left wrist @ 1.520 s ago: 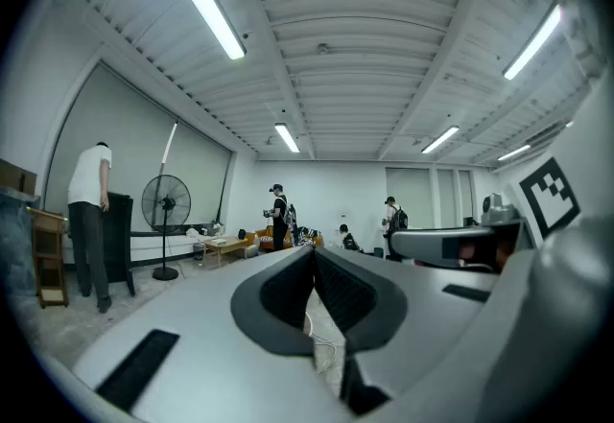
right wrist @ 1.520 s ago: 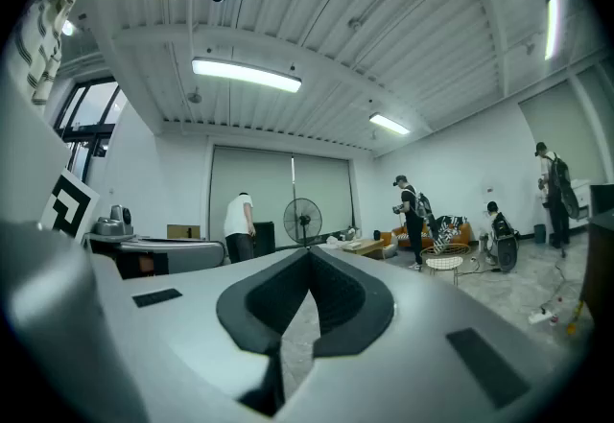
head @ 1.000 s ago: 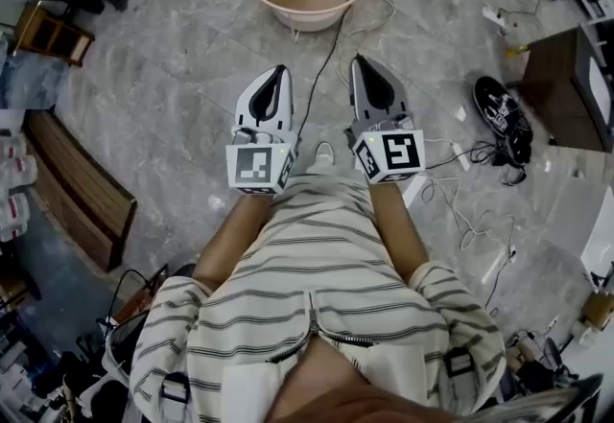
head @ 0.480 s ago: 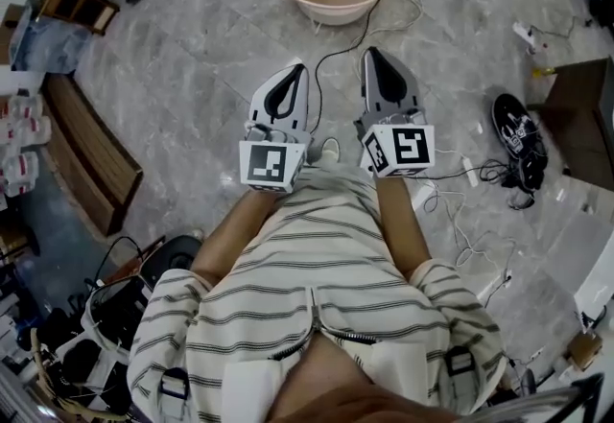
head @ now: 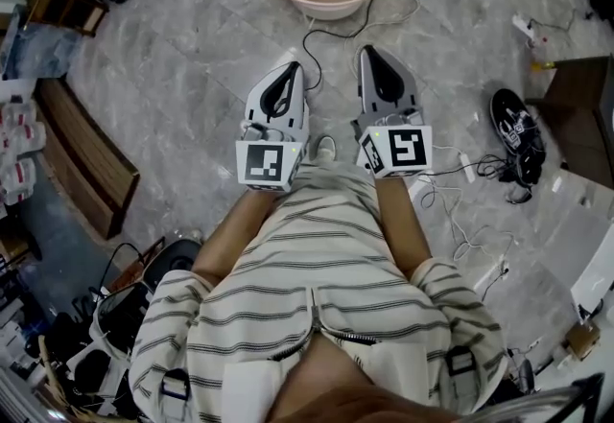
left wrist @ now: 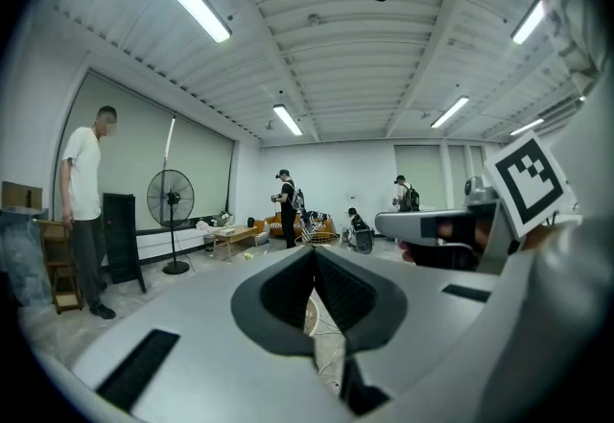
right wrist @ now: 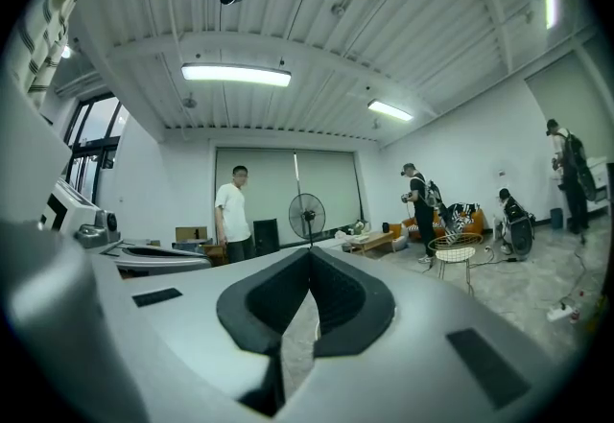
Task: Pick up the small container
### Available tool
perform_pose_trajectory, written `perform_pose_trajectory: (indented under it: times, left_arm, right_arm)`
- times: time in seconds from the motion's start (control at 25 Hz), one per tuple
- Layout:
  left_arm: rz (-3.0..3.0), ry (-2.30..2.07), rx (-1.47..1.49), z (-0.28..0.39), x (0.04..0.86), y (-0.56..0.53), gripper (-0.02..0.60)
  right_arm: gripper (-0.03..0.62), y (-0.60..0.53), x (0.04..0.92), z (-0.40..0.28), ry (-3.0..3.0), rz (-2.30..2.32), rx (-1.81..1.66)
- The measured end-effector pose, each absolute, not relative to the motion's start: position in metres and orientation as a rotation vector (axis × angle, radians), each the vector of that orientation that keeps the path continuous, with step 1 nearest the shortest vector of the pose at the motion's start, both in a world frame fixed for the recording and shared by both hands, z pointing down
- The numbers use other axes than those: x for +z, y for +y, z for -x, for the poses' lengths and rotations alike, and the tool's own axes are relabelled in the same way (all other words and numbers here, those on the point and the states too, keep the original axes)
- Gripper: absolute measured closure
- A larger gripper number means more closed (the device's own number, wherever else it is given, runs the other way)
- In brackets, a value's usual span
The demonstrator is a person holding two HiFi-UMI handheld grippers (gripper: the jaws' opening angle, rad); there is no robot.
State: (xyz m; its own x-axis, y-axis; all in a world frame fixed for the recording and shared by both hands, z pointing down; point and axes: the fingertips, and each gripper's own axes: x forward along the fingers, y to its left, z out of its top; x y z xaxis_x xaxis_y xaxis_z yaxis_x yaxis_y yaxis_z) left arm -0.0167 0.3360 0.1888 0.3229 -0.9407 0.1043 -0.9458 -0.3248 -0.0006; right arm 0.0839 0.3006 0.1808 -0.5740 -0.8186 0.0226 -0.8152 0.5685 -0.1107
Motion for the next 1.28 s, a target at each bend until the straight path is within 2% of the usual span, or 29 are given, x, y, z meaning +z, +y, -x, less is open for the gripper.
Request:
perform_pose_trajectory:
  times: [0.92,1.28]
  left_arm:
    - [-2.578,-1.548,0.177,0.081,0.198,0.036,0.583]
    - [-2.592,-1.434,0.188,0.101,0.218,-0.041,0.583]
  right_arm:
    - [0.589,0.03,0.185,-0.016,2.652,1.658,-0.273]
    - [0.589,-0.042,0.193,-0.005,2.589,1.783,-0.329]
